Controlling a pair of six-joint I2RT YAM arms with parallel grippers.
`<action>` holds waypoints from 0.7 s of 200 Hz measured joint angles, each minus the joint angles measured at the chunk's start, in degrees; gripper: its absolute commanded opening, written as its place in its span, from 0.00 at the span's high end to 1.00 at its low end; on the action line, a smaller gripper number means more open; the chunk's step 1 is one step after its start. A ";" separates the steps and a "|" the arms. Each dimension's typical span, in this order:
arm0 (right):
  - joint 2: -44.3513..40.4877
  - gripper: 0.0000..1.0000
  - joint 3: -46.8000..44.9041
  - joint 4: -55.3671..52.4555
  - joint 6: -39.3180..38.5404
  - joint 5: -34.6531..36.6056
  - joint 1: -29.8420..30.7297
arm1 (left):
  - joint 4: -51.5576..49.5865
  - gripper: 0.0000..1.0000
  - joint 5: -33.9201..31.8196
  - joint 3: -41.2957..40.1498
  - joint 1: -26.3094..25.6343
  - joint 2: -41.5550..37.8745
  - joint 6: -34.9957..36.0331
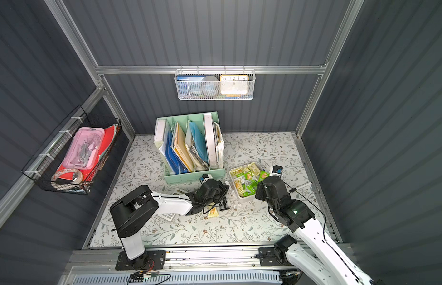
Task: Take the cookies out of the storage box
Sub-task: Place the cookie at the center of the board.
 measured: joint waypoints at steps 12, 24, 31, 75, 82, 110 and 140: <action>0.48 0.61 0.00 0.20 0.00 -0.17 0.00 | -1.55 1.00 -0.35 -0.57 0.00 -1.03 0.04; 1.01 0.61 0.00 0.42 -0.02 -0.39 0.00 | -2.95 1.00 -0.74 -0.98 0.00 -1.88 0.09; 1.27 0.61 0.00 0.44 0.00 -0.57 0.00 | -3.96 1.00 -1.03 -1.09 0.00 -2.29 0.24; 2.01 0.61 0.00 0.87 0.02 -1.33 0.00 | -8.48 1.00 -1.77 -1.14 1.36 -2.67 2.29; 2.03 0.61 0.00 0.90 0.04 -1.40 0.00 | -9.35 1.00 -2.03 -1.09 1.62 -2.67 2.97; 2.25 0.59 0.00 1.09 0.09 -1.42 0.00 | -14.01 1.00 -3.54 0.87 2.14 -2.43 5.88; 4.74 0.50 0.00 1.51 0.00 -1.81 0.00 | -15.96 0.90 -4.02 3.02 2.25 -2.01 7.93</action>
